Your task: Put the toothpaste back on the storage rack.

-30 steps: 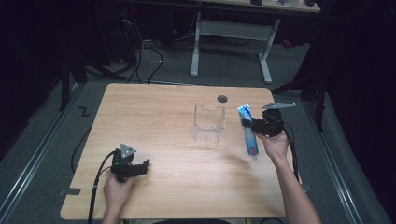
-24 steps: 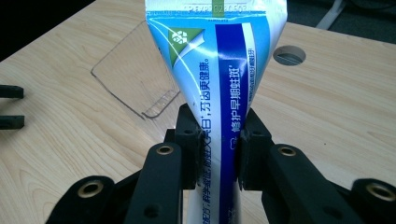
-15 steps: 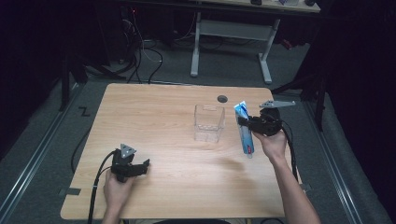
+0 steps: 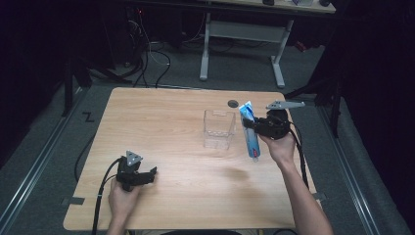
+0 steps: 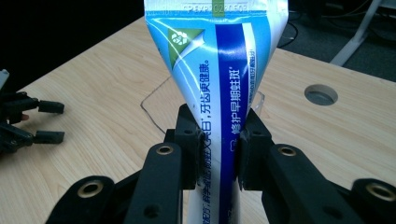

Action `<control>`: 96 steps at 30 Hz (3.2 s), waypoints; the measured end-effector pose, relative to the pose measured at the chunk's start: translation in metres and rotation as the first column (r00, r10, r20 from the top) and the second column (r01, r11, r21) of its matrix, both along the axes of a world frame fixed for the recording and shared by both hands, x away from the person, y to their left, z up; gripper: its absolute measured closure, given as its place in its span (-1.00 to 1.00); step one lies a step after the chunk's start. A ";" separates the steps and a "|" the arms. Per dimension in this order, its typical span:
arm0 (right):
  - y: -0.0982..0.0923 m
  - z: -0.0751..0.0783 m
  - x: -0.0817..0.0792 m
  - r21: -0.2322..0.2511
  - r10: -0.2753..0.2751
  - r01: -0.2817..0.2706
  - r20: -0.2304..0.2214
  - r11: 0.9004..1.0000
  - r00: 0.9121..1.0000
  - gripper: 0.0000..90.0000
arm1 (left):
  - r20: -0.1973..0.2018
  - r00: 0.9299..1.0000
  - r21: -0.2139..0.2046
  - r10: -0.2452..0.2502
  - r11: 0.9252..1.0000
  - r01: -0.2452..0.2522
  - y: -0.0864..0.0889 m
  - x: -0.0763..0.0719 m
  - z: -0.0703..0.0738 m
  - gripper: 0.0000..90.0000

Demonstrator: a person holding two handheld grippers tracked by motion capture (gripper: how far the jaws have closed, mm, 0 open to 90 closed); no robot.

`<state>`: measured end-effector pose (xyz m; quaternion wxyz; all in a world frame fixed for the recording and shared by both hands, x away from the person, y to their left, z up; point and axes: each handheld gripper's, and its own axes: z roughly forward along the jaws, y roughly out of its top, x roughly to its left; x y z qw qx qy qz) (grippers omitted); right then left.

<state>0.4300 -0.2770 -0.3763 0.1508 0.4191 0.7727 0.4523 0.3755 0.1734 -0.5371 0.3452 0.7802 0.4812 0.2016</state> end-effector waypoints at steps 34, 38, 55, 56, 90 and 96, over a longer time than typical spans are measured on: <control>0.031 0.027 0.015 0.010 0.056 -0.056 0.045 0.998 0.997 0.65 | 0.000 1.000 0.000 0.000 1.000 0.000 0.000 0.000 0.000 -0.59; 0.033 0.031 0.017 0.012 0.055 -0.056 0.052 0.998 0.997 0.65 | 0.000 1.000 0.000 0.000 1.000 0.000 0.000 0.000 0.000 -0.59; 0.042 0.039 0.027 0.017 0.049 -0.050 0.054 0.999 0.997 0.65 | 0.000 1.000 0.000 0.000 1.000 0.000 0.000 0.000 0.000 -0.59; 0.042 0.039 0.027 0.017 0.049 -0.050 0.054 0.999 0.997 0.65 | 0.000 1.000 0.000 0.000 1.000 0.000 0.000 0.000 0.000 -0.59; 0.066 0.050 0.056 0.023 0.001 -0.003 0.082 1.000 0.997 0.64 | 0.001 1.000 0.000 0.000 1.000 0.000 0.000 0.000 0.000 -0.59; 0.069 0.049 0.062 0.017 -0.020 0.018 0.080 1.000 0.997 0.64 | 0.000 1.000 0.001 0.000 1.000 0.000 0.000 0.000 0.000 -0.59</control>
